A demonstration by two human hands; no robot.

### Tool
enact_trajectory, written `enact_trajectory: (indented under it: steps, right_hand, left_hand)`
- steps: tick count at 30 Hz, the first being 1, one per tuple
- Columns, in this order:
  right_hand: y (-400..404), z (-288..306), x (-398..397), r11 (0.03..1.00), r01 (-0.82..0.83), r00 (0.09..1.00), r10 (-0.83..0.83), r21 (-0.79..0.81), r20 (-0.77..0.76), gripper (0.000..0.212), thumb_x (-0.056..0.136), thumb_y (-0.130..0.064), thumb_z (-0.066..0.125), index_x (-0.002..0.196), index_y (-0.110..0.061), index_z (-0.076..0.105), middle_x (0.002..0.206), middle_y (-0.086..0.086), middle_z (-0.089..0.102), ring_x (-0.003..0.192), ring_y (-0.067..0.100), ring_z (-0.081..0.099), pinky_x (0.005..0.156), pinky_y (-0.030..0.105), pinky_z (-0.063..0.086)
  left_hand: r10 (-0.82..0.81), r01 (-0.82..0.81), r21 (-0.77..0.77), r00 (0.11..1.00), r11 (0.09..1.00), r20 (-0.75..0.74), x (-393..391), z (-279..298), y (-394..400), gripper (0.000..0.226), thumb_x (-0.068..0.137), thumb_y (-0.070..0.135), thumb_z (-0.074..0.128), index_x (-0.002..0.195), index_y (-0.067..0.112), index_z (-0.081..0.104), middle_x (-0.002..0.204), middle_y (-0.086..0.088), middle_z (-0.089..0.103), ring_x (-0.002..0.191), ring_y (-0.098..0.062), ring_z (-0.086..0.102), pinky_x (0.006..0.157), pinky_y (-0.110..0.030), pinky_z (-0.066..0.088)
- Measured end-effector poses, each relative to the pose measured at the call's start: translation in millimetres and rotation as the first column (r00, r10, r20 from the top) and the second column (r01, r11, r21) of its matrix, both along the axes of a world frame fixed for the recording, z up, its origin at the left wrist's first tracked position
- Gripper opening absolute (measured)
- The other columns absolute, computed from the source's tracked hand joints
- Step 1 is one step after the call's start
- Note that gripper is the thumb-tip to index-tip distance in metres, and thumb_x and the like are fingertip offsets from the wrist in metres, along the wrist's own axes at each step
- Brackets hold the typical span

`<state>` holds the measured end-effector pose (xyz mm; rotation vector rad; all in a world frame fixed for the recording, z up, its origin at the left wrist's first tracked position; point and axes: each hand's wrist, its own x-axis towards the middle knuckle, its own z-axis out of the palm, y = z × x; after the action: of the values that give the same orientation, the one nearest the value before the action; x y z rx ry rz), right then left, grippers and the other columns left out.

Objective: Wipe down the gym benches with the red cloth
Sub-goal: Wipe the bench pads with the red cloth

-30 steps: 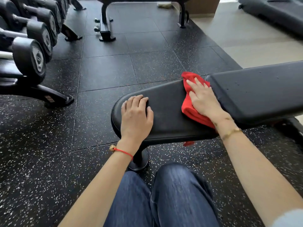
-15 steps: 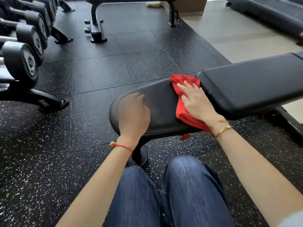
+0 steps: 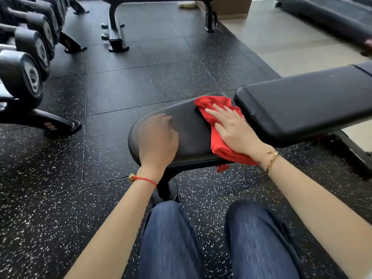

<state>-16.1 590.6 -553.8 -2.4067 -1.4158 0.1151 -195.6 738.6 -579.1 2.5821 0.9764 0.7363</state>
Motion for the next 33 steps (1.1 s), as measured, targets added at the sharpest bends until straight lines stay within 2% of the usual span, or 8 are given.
enact_trajectory:
  steps: [5, 9, 13, 16, 21, 25, 29, 33]
  right_hand:
    - [48, 6, 52, 0.993, 0.100, 0.995, -0.099, -0.059, 0.021, 0.050, 0.100, -0.018, 0.036, 0.150, -0.024, 0.031, 0.161, 0.006, 0.017, 0.148, 0.031, 0.014, 0.120, 0.047, 0.008]
    - [64, 3, 26, 0.987, -0.158, 0.987, 0.159, -0.038, 0.026, 0.052, 0.099, -0.019, 0.040, 0.149, -0.028, 0.031, 0.161, 0.001, 0.019, 0.148, 0.027, 0.014, 0.122, 0.042, 0.007]
    - [21, -3, 10, 0.939, -0.344, 0.938, 0.343, 0.010, 0.055, 0.053, 0.098, -0.020, 0.042, 0.148, -0.031, 0.032, 0.160, -0.004, 0.022, 0.148, 0.022, 0.016, 0.122, 0.037, 0.006]
    - [-2, -5, 33, 0.939, -0.343, 0.939, 0.342, 0.023, 0.030, 0.052, 0.098, -0.020, 0.041, 0.148, -0.031, 0.032, 0.159, -0.005, 0.023, 0.148, 0.022, 0.016, 0.122, 0.037, 0.005]
    - [37, 2, 72, 0.987, -0.162, 0.987, 0.162, -0.020, 0.015, 0.051, 0.100, -0.022, 0.037, 0.150, -0.029, 0.028, 0.161, -0.001, 0.017, 0.149, 0.025, 0.011, 0.121, 0.043, 0.004]
    - [53, 2, 49, 0.957, -0.288, 0.955, 0.290, -0.038, 0.064, 0.052, 0.099, -0.024, 0.038, 0.150, -0.029, 0.027, 0.161, 0.000, 0.016, 0.149, 0.027, 0.012, 0.121, 0.041, 0.004]
    - [7, -1, 25, 0.872, -0.488, 0.868, 0.490, -0.035, 0.079, 0.053, 0.098, -0.027, 0.039, 0.149, -0.033, 0.029, 0.160, -0.004, 0.020, 0.148, 0.025, 0.015, 0.122, 0.041, 0.007]
    - [-24, -4, 51, 0.890, -0.456, 0.889, 0.456, -0.009, 0.038, 0.051, 0.099, -0.026, 0.038, 0.148, -0.036, 0.030, 0.159, -0.008, 0.021, 0.148, 0.021, 0.015, 0.122, 0.039, 0.008]
  left_hand:
    - [0.012, -0.012, 0.010, 1.000, 1.000, 0.017, 3, 1, -1, 0.036, 0.089, 0.024, 0.054, 0.123, 0.019, 0.062, 0.132, 0.001, 0.060, 0.127, -0.021, 0.049, 0.112, -0.041, 0.033]
    - [0.026, -0.026, -0.004, 0.999, 1.000, 0.046, 4, 2, -1, 0.033, 0.088, 0.021, 0.057, 0.120, 0.018, 0.064, 0.130, 0.002, 0.062, 0.125, -0.021, 0.052, 0.111, -0.041, 0.035]
    - [0.043, -0.041, -0.024, 0.997, 0.999, 0.071, 5, 2, -2, 0.031, 0.087, 0.017, 0.060, 0.118, 0.015, 0.066, 0.129, 0.000, 0.064, 0.124, -0.022, 0.055, 0.111, -0.043, 0.037]
    - [0.070, -0.070, -0.007, 0.996, 0.998, 0.055, 6, 3, -5, 0.029, 0.089, 0.018, 0.059, 0.117, 0.014, 0.067, 0.127, -0.002, 0.064, 0.123, -0.023, 0.056, 0.110, -0.045, 0.038]
    - [0.160, -0.160, -0.036, 0.987, 0.987, -0.005, 16, 4, -20, 0.034, 0.092, 0.021, 0.059, 0.124, 0.012, 0.064, 0.136, -0.004, 0.059, 0.131, -0.025, 0.050, 0.113, -0.046, 0.033]
    - [0.264, -0.264, -0.054, 0.964, 0.963, -0.009, 29, 0, -35, 0.040, 0.090, 0.032, 0.059, 0.127, 0.016, 0.062, 0.141, -0.004, 0.055, 0.135, -0.025, 0.045, 0.118, -0.047, 0.025]
    - [0.303, -0.303, 0.017, 0.952, 0.953, -0.033, 32, -1, -44, 0.043, 0.090, 0.031, 0.056, 0.130, 0.016, 0.060, 0.141, -0.004, 0.055, 0.135, -0.026, 0.044, 0.117, -0.046, 0.026]
    - [0.323, -0.321, 0.036, 0.946, 0.946, -0.038, 33, 2, -48, 0.045, 0.088, 0.034, 0.050, 0.128, 0.017, 0.062, 0.137, -0.003, 0.057, 0.131, -0.025, 0.047, 0.114, -0.046, 0.030]
